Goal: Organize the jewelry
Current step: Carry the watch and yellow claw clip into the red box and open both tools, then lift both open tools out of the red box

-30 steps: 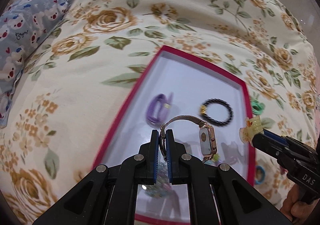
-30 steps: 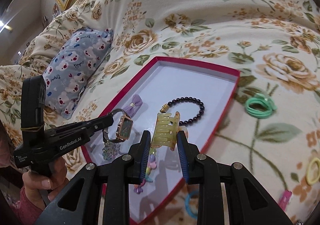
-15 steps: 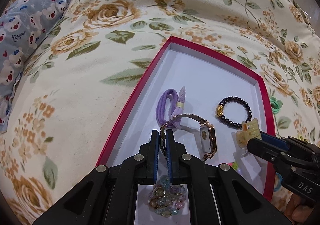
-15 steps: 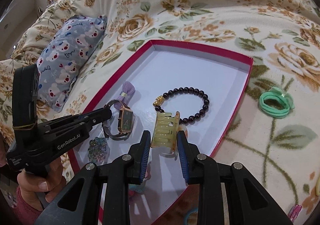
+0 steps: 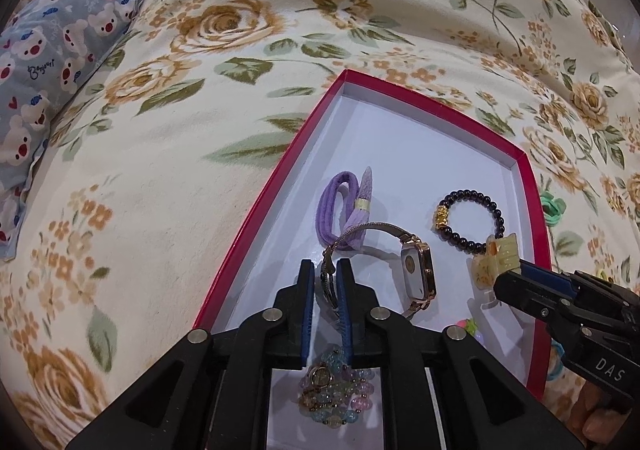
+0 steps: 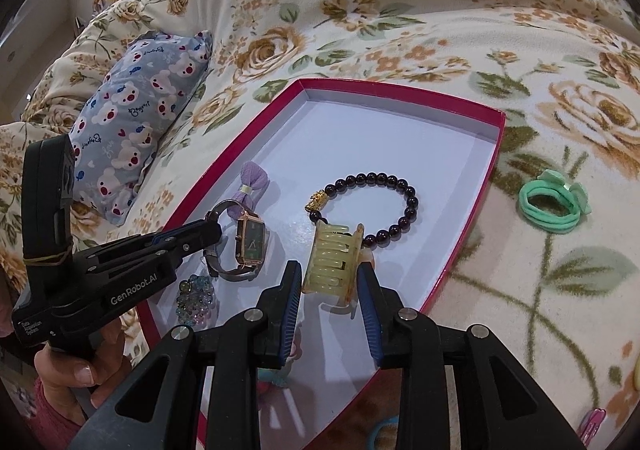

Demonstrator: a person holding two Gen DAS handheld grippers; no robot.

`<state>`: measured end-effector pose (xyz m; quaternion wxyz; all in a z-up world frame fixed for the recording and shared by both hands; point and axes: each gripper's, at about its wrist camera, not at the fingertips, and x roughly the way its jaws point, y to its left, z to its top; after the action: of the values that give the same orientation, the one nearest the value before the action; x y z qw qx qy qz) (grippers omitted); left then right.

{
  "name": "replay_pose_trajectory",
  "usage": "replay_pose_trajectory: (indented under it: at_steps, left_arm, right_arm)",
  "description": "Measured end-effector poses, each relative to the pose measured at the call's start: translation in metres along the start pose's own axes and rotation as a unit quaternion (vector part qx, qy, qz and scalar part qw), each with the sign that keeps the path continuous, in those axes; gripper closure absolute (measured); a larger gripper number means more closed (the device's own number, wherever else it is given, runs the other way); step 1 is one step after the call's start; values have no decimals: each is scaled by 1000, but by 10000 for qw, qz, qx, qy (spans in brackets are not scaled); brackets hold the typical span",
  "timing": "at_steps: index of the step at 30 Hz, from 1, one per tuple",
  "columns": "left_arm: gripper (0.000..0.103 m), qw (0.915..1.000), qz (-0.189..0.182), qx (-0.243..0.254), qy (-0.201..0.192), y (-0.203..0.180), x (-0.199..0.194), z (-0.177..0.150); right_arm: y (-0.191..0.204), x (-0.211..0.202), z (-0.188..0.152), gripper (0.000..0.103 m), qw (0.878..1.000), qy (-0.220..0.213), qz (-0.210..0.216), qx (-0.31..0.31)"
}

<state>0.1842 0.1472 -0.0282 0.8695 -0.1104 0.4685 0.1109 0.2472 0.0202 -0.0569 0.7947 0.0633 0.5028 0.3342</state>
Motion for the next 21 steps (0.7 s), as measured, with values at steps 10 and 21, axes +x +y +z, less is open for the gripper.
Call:
replay_pose_trajectory:
  at_steps: [10, 21]
  left_arm:
    - [79, 9999, -14, 3, -112, 0, -17, -5]
    - [71, 9994, -202, -91, -274, -1, -49, -17]
  right_arm:
    - [0, -7, 0, 64, 10000, -60, 0, 46]
    - [-2, -49, -8, 64, 9992, -373, 4, 131]
